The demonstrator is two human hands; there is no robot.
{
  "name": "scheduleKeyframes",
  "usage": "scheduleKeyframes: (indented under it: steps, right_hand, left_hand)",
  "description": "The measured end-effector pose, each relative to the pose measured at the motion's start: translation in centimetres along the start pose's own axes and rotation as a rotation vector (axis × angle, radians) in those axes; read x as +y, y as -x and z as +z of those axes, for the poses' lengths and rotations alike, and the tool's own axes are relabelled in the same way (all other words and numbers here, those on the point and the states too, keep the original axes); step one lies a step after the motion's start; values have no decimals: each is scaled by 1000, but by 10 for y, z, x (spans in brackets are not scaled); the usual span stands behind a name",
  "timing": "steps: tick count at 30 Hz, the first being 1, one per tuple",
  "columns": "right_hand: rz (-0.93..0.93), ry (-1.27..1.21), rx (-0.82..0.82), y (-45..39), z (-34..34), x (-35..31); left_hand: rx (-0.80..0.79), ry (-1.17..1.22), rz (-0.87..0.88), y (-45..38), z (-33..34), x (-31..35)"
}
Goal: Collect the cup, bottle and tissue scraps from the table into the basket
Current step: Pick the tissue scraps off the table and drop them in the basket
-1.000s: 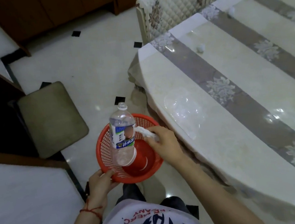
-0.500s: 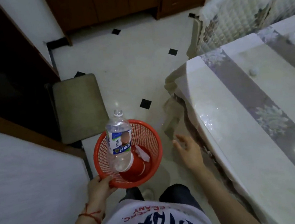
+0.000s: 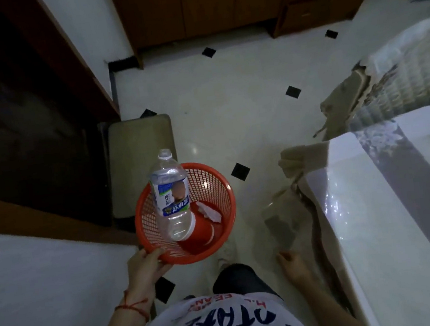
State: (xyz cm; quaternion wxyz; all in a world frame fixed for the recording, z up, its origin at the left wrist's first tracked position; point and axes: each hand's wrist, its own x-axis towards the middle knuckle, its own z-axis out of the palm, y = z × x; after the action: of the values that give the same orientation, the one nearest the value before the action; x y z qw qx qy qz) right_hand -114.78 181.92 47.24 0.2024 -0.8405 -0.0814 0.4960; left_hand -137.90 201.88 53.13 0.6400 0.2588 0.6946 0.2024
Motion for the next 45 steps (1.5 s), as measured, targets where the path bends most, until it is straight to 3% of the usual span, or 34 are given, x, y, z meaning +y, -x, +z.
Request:
scheduleKeyframes:
  steps: [8,13,23,31,36,45]
  right_hand:
    - [32,-18,28,-88,-26,-114]
    - [19,-184,58,-135,-41,-188]
    - [183,-644,290,-199,-53,-284]
    - [384,-848,498,-207,-45,-291]
    - [549,-1051,522,-223,-51,-285]
    - [577,-1214,547,-290,-135,-292]
  left_hand:
    - [37,-35,38,-59,40,103]
    - [68,-37,37,-107,67,161]
    - [-154,-343,123,-223,189,328]
    - [-510,-670,179,-265,326,413]
    - [-578,-758,190,-270,418,428]
    - [-647,-831,241,-250,552,433]
